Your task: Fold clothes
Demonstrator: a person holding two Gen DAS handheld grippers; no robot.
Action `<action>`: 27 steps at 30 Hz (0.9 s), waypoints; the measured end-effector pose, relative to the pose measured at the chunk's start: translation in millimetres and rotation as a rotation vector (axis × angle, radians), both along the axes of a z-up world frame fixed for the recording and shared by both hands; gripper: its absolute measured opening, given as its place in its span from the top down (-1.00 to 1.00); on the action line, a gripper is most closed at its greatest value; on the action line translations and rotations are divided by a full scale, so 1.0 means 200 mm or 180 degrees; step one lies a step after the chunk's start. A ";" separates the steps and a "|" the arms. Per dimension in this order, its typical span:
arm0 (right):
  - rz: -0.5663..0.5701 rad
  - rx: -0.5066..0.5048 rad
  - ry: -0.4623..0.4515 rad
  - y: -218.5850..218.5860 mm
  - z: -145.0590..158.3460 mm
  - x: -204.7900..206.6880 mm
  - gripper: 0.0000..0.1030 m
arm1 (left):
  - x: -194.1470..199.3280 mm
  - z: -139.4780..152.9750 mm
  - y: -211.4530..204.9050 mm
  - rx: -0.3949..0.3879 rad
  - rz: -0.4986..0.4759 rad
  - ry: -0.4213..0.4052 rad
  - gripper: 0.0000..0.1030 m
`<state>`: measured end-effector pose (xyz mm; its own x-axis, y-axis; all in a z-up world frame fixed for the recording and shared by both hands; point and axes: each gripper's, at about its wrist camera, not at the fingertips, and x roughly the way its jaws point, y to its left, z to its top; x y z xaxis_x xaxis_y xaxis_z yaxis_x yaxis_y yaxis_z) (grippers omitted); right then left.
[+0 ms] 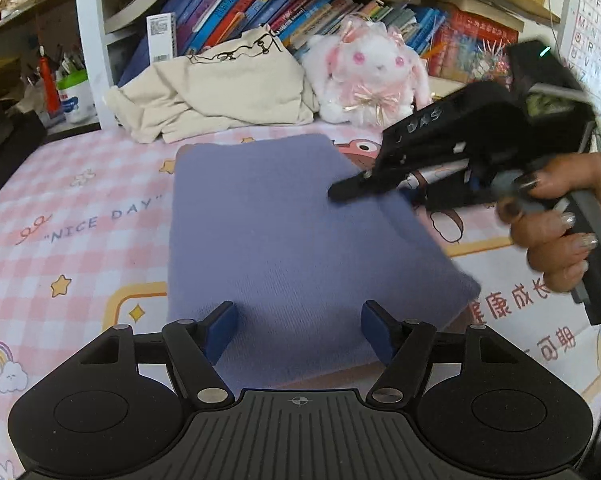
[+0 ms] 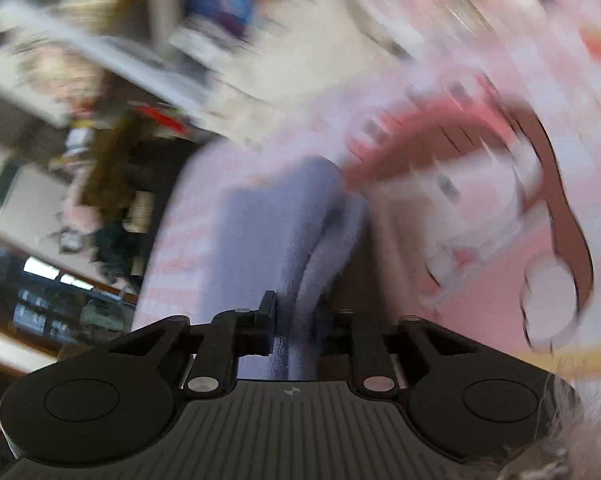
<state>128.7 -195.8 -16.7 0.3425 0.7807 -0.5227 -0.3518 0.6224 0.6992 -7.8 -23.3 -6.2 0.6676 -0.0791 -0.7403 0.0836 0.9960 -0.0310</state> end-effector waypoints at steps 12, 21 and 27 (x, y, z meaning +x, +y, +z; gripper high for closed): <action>-0.0136 -0.0325 -0.0011 -0.08 -0.09 -0.01 0.07 | 0.02 -0.04 -0.07 0.0281 -0.0209 0.0064 -0.47; 0.0161 -0.0314 0.0132 -0.09 -0.06 -0.11 0.69 | 0.01 -0.03 -0.05 0.0179 -0.0186 0.0035 -0.49; 0.0164 -0.0379 -0.0478 -0.10 0.04 -0.26 0.74 | 0.01 -0.03 -0.02 0.0074 -0.0130 0.0033 -0.50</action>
<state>76.4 -215.6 -8.7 0.3849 0.7349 -0.5584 -0.4802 0.6761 0.5588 -5.6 -28.1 -11.4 0.6565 -0.0889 -0.7491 0.1242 0.9922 -0.0090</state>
